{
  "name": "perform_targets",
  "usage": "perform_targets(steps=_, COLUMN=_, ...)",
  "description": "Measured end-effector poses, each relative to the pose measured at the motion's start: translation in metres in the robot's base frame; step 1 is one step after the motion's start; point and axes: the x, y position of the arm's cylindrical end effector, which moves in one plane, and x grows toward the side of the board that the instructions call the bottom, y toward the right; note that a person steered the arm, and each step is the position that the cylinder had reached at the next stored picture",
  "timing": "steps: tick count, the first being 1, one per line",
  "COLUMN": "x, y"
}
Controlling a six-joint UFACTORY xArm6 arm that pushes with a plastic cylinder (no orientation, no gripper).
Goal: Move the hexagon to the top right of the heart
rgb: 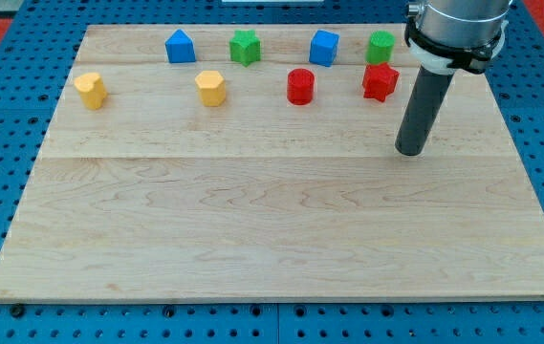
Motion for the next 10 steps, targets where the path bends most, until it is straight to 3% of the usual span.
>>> perform_targets(steps=8, x=0.001, y=0.044)
perform_targets(steps=10, x=0.003, y=0.104)
